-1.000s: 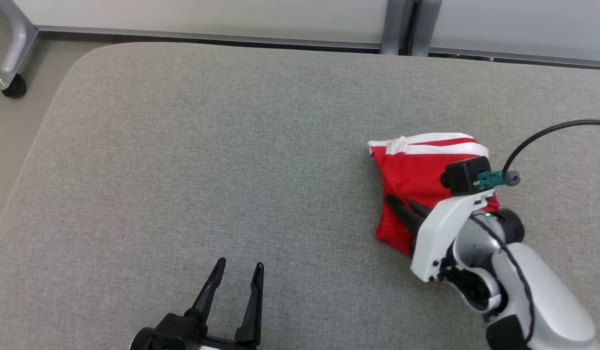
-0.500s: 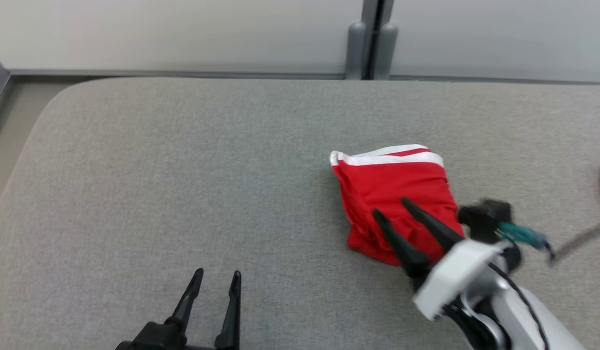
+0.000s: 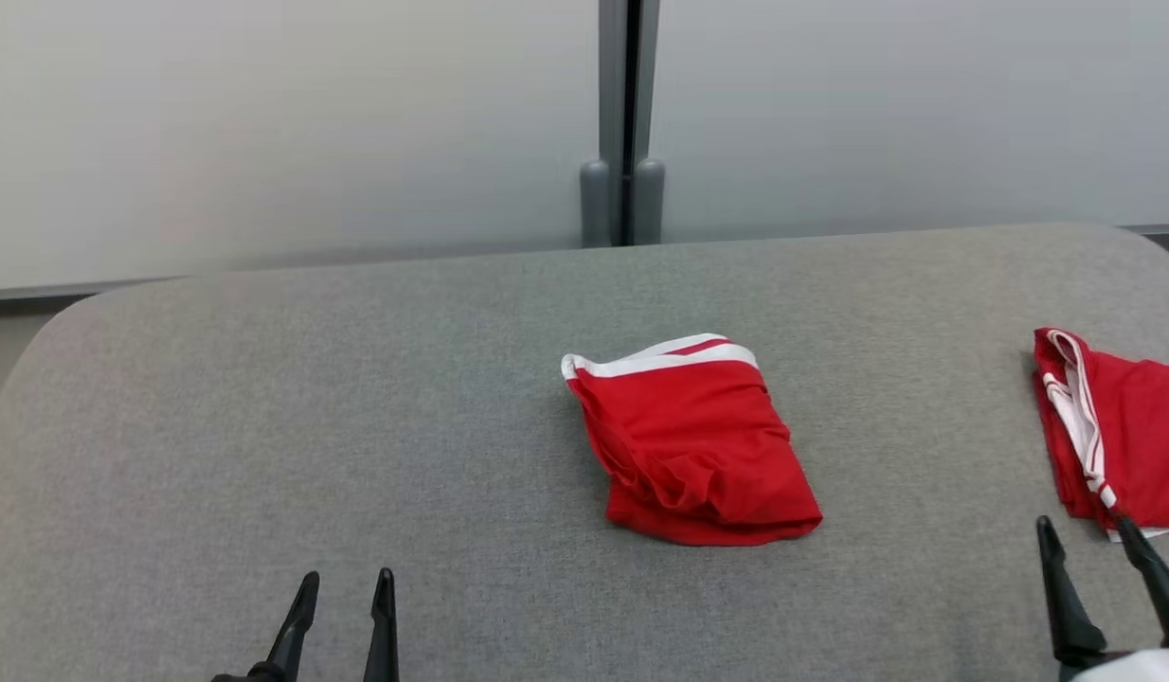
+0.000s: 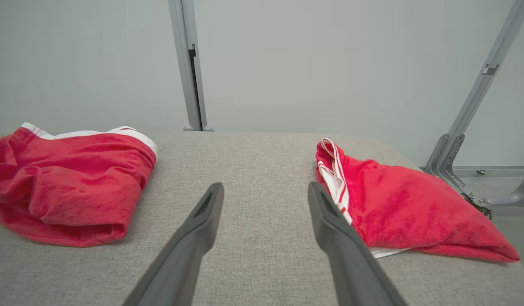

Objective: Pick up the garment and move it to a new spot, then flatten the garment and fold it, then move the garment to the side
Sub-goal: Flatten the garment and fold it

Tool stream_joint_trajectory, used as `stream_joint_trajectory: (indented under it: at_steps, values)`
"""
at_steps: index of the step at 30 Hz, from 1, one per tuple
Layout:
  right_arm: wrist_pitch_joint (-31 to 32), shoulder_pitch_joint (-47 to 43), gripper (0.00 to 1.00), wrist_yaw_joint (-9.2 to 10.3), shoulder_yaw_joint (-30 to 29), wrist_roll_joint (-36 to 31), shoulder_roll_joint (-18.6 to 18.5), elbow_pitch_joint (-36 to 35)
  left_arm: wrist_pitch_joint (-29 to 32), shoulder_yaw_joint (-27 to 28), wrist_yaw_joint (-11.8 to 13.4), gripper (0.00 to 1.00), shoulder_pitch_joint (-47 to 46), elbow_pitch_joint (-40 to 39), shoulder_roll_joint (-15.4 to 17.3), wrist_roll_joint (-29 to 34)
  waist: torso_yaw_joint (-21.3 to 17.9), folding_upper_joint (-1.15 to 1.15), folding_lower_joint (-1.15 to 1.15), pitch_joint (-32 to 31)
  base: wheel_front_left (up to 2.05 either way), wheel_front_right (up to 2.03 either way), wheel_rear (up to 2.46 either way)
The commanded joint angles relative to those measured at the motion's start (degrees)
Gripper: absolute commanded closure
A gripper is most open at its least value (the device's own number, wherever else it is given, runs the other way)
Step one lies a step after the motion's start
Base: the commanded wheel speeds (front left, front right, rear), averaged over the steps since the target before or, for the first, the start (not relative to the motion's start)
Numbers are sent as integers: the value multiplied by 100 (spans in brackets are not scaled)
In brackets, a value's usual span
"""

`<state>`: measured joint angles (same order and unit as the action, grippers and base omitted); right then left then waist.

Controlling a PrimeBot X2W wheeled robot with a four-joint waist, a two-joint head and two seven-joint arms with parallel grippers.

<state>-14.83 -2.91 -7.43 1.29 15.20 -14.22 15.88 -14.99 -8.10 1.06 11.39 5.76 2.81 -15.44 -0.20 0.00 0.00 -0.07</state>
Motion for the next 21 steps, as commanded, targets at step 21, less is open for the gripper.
stream_joint_trajectory:
  at_steps: [21]
  values:
    - [-42, -637, 0, -11, -740, -518, 431, -415, -25, 348, -220, 0, 231, 141, 20, 171, 63, 0, 0, -206, 0, 0, 0]
